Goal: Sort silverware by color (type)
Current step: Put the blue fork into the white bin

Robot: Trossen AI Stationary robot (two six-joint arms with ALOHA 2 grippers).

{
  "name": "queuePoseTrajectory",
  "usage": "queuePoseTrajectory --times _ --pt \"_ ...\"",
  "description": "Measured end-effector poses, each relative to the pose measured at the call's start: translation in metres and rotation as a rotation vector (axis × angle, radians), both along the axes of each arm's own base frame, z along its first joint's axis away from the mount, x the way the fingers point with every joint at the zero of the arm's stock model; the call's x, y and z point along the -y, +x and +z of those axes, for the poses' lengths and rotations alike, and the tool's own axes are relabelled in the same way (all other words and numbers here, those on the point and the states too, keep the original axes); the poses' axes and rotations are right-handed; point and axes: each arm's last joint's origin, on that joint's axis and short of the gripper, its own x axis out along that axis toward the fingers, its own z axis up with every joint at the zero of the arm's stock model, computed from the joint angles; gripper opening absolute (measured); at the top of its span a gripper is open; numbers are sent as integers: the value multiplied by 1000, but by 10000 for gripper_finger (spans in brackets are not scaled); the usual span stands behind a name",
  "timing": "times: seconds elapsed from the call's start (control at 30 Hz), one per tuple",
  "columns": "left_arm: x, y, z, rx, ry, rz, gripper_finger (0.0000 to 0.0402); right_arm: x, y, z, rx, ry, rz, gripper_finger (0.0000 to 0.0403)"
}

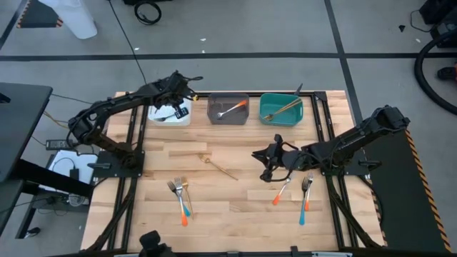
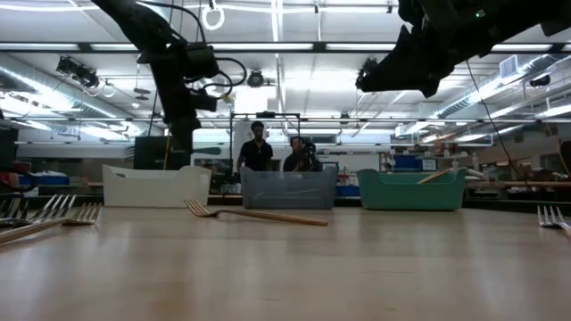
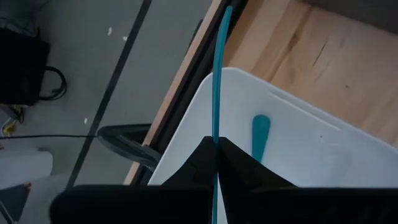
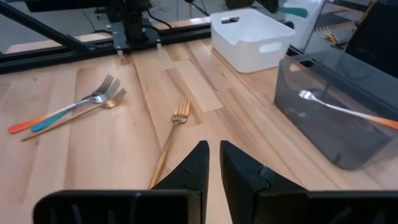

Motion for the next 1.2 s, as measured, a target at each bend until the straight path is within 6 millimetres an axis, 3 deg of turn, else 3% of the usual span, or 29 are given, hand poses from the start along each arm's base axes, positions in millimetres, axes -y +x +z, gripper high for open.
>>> queuePoseTrajectory --times 0.4,0.73,1.2 --pt "-6 -7 -1 30 -46 -3 15 -9 -4 0 6 4 1 50" --pt "-3 -19 -41 0 15 -13 15 -13 -6 -1 7 -3 -28 50" --pt "-1 -25 -48 -19 -23 13 16 -13 -6 -1 8 -4 -31 50"
